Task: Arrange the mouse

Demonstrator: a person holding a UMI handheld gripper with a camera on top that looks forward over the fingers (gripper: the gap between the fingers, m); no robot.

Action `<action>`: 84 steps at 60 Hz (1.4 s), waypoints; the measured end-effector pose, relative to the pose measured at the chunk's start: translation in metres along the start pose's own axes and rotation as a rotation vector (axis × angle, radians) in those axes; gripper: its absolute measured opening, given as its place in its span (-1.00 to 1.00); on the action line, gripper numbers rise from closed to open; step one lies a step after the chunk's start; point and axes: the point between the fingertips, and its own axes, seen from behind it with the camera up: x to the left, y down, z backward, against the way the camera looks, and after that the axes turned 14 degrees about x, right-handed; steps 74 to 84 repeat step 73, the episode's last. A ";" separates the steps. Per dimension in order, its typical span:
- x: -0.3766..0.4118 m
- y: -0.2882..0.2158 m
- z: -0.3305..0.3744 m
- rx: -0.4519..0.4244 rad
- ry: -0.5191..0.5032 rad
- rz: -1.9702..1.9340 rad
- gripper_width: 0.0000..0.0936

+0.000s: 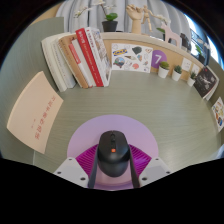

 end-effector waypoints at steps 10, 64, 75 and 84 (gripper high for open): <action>-0.006 -0.011 0.034 -0.024 0.002 0.012 0.84; -0.202 0.055 0.319 -0.341 -0.003 -0.037 0.82; -0.230 0.069 0.324 -0.347 0.014 -0.061 0.81; -0.230 0.069 0.324 -0.347 0.014 -0.061 0.81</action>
